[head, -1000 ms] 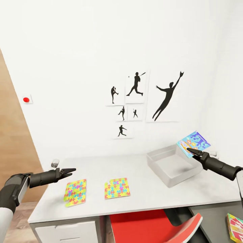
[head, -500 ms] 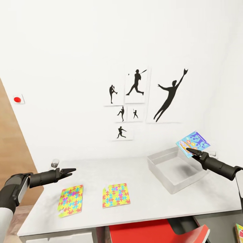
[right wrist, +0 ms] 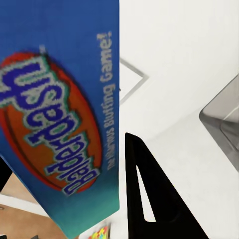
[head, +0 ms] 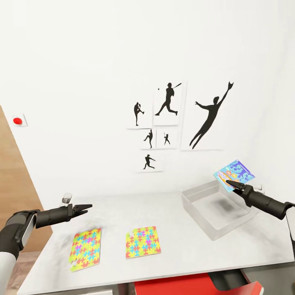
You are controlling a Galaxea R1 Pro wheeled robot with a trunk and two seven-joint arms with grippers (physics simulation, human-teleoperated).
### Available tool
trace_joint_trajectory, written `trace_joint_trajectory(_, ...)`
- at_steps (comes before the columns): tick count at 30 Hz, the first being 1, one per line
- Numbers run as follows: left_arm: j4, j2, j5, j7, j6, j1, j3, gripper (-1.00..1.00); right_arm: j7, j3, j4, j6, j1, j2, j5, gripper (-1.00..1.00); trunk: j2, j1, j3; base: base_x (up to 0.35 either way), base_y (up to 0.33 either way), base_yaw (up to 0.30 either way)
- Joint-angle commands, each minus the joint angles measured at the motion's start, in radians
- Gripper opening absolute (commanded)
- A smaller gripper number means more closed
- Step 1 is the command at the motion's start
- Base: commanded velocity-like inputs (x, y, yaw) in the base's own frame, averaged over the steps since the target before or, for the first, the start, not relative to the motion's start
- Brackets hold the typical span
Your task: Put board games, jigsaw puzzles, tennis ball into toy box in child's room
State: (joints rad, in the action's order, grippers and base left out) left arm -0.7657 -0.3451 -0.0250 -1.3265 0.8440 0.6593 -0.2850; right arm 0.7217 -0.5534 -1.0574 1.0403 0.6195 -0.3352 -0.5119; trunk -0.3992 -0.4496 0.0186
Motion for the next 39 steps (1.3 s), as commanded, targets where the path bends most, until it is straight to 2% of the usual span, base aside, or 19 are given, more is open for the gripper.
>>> trace_joint_trajectory(1,0.0,0.0,-0.002,-0.002,0.01,0.0,0.0,1.0,0.007,-0.001,0.0,0.002,0.0,0.001,0.005,-1.0,-0.001,0.0,0.0,0.007,0.001,0.0)
trace_joint_trajectory(39,0.0,0.003,-0.004,-0.002,0.01,0.0,0.001,1.0,0.007,0.0,-0.002,0.007,0.0,0.004,0.003,-1.0,-0.001,0.0,0.0,0.04,-0.021,0.0)
